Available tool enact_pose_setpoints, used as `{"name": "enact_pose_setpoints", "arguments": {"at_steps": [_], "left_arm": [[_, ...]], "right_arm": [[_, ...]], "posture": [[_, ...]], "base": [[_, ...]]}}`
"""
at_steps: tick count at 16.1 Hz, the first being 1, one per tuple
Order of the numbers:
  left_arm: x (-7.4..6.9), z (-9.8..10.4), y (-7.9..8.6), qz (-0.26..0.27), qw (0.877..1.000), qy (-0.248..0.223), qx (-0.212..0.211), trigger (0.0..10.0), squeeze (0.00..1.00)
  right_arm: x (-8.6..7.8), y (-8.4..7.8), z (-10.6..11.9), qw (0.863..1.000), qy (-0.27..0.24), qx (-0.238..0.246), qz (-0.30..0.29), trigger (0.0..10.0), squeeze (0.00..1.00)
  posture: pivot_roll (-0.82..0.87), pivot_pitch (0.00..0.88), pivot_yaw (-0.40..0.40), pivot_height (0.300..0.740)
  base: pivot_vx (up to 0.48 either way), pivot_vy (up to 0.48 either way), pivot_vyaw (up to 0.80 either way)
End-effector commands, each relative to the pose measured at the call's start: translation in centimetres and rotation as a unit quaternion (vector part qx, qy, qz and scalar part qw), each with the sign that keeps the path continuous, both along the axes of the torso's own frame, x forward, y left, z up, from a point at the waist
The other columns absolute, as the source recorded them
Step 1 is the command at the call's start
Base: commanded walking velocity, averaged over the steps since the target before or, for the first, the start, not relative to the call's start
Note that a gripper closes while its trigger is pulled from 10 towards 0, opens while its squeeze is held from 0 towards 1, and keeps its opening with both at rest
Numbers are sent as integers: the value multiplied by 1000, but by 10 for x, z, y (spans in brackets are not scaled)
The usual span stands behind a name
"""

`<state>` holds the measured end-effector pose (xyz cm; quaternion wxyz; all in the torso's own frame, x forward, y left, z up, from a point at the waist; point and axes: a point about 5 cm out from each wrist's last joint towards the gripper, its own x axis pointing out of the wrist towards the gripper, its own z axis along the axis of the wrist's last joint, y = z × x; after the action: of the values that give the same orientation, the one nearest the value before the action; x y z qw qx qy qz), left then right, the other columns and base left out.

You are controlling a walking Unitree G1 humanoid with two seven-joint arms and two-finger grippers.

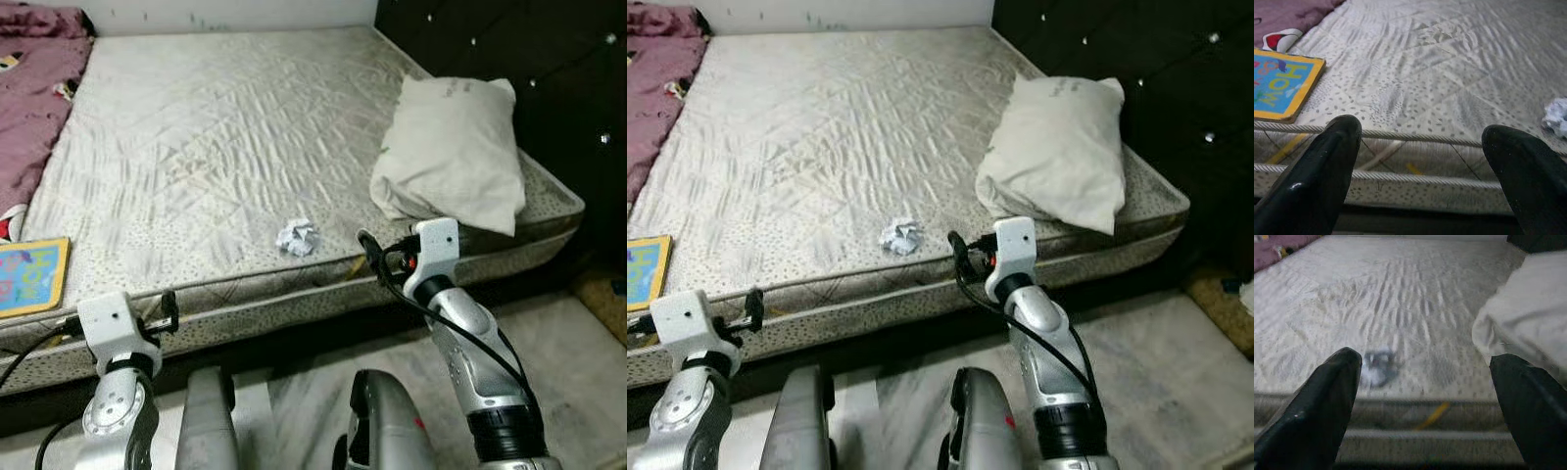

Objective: Clean up the room

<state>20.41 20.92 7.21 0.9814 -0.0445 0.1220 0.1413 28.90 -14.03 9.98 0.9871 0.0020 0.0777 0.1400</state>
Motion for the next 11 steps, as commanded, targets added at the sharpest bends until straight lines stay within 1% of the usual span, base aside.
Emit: {"name": "enact_pose_setpoints", "arguments": {"at_steps": [1, 3, 5, 7, 9, 10, 11], "left_arm": [[-1, 3, -1, -8, 1000, 4, 7, 10000, 0], [-4, 4, -2, -10, 1000, 12, 0, 10000, 0], [-9, 3, -4, -11, 1000, 18, -8, 10000, 0], [-8, 2, -5, -14, 1000, 21, -10, 10000, 0], [-4, 5, -6, -23, 1000, 18, -11, 10000, 0], [-1, 6, -6, -26, 999, 16, -10, 10000, 0], [0, 8, -6, -27, 999, 14, -10, 10000, 0]], "right_arm": [[-2, 1, 3, 1000, 5, -7, 10, 10000, 0], [-8, 6, 2, 999, 16, -12, 40, 10000, 0], [-11, 6, 0, 999, 23, -17, 46, 10000, 0], [-13, 11, 3, 998, 16, -26, 62, 10000, 0], [-12, 9, 5, 998, 19, -20, 53, 10000, 0], [-10, 9, 5, 998, 20, -19, 51, 10000, 0], [-10, 8, 5, 998, 22, -17, 48, 10000, 0]], "posture": [[-63, 44, -42, 586], [-60, 76, -46, 586], [-65, 86, -47, 586], [-66, 86, -48, 586], [-70, 89, -51, 586], [-69, 94, -55, 586], [-70, 93, -56, 586]], "base": [[0, 0, 0], [0, 0, 0], [0, 0, 0], [0, 0, 800], [0, 0, 800], [0, 0, 563], [0, 0, 0]]}}
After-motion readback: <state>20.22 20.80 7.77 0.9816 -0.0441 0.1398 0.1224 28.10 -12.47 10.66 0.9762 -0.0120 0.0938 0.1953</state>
